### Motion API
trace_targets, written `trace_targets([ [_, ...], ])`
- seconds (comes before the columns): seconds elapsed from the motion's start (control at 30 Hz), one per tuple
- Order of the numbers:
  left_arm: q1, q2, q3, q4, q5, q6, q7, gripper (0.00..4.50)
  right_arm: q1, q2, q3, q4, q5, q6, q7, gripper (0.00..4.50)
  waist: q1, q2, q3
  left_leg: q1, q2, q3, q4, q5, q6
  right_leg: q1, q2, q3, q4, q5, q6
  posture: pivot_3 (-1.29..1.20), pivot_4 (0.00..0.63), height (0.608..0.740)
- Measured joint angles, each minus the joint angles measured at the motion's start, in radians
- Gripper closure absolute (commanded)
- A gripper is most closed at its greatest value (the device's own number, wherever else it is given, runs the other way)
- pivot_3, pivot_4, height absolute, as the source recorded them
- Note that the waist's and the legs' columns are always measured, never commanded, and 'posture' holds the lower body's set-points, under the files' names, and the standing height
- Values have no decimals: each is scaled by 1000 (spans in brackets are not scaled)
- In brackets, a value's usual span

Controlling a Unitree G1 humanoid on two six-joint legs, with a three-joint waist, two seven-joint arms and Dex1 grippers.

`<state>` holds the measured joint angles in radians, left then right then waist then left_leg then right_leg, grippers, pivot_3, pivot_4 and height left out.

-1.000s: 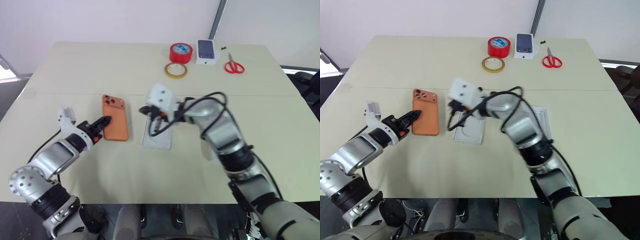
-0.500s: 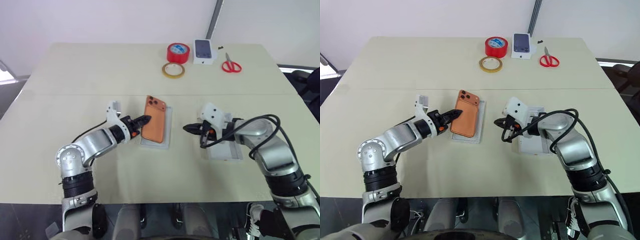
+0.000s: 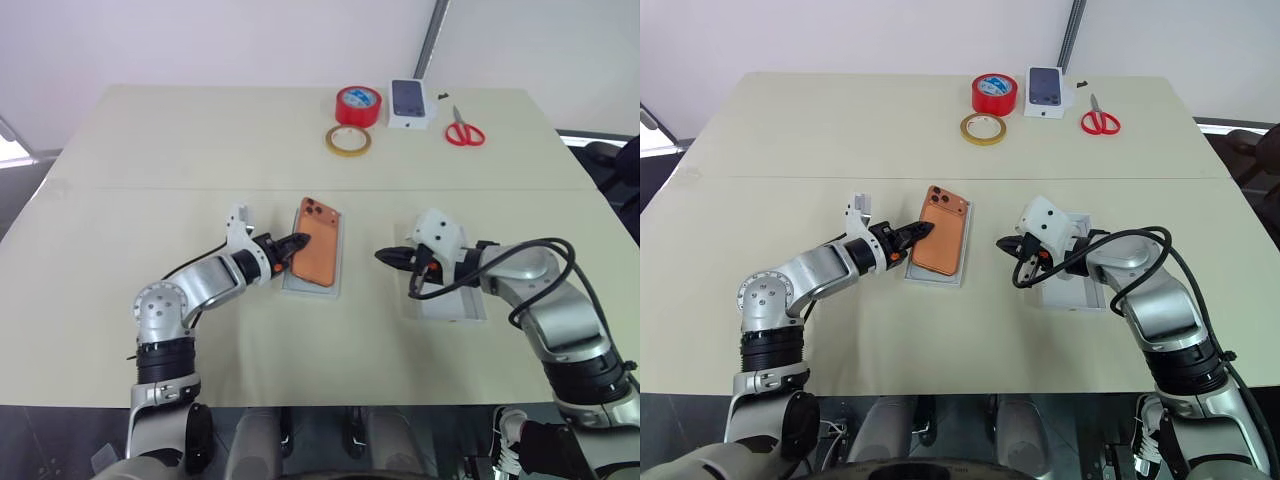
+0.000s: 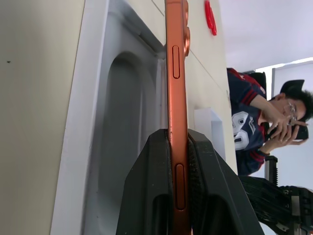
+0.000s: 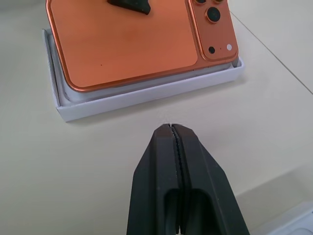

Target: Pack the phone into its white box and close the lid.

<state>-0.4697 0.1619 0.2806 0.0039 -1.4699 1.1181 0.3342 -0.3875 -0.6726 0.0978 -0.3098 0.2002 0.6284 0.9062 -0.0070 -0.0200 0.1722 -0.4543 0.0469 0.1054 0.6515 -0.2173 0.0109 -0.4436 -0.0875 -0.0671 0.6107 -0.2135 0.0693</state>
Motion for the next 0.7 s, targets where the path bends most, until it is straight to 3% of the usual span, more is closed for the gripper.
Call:
trace_targets([
  [0.07,0,-1,-3,0,0,-1,-2,2720,-1,-1,0,0,0,-3,-2,4500,0,0,0,0,0,0,0,0,0,0,0,0,0,0,0,0,150,740],
  [0.2,-1,2,-14,-7,-5,0,-5,621,-2,-2,1,2,0,-9,-9,4500,2,0,0,0,0,0,1,0,0,0,0,0,1,0,0,0,150,740],
  [0.37,-6,42,-25,-32,-7,8,-6,621,-3,-8,1,7,0,-20,-11,4500,4,0,0,2,0,0,1,0,0,2,0,0,1,0,0,0,150,740],
  [0.7,5,247,-34,-195,-45,52,-71,621,-4,-15,1,38,0,-35,-16,4500,2,0,0,3,0,0,0,0,0,2,0,0,1,0,0,0,150,740],
])
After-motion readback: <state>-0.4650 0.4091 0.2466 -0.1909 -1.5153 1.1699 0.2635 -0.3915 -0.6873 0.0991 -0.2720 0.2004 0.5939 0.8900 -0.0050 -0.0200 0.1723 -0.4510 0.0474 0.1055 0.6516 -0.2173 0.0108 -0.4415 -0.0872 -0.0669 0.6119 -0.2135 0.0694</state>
